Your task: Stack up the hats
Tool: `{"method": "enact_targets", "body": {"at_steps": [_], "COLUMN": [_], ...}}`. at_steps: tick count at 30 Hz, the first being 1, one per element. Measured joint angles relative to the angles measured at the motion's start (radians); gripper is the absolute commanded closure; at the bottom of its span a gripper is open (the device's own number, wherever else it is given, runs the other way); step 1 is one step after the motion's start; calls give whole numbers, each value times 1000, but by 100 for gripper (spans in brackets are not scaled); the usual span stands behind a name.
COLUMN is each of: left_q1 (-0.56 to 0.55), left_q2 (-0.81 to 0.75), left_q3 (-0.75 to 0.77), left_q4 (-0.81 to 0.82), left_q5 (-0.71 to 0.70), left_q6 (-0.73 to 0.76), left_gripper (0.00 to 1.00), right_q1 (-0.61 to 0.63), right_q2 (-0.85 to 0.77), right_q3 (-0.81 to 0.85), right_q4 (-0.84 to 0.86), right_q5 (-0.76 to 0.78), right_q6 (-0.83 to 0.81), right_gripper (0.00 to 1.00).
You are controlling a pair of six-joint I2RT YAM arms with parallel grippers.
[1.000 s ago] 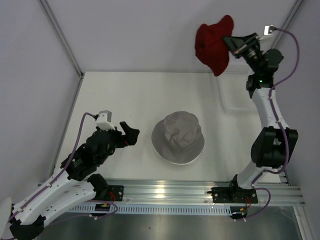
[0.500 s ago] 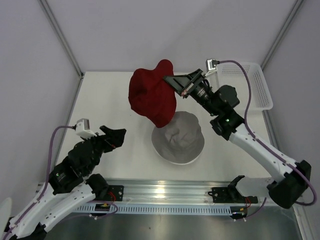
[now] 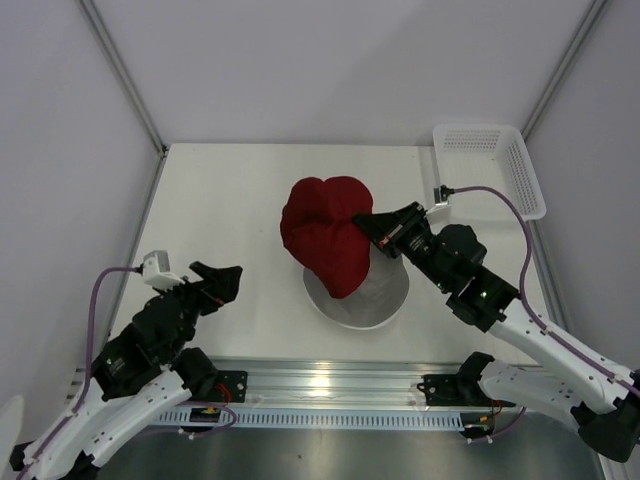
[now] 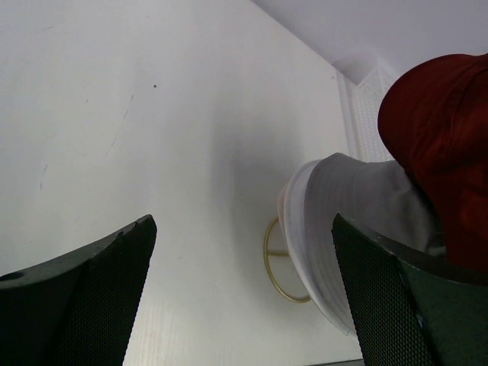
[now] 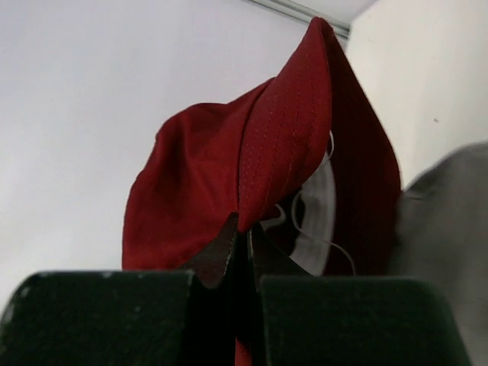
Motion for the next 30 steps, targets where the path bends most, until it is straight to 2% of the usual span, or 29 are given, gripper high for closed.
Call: {"method": "enact_targets", "body": {"at_steps": [4,8,13,25,30], "left_q1": [0,0,0,0,0], "left_q2": [99,149,132,50,52], "left_q3": [3,3,2,-16,-19], "left_q4": [6,23,42,44,42], "left_q5": [21,45,46,23,22], "left_q6": [0,0,0,0,0], "left_gripper": [1,0,1,1,0], "right_q1": [16,50,93,153,174], "right_q2": [14,93,211,250,372], "right_q3": [-50,-3,104,89,197], "right_q4": [19,77,166,265,297], "right_q5": [9,10,-2,90,75], "right_q6": [50,57,53,53,28], "right_gripper": [100,100,100,100,100]}}
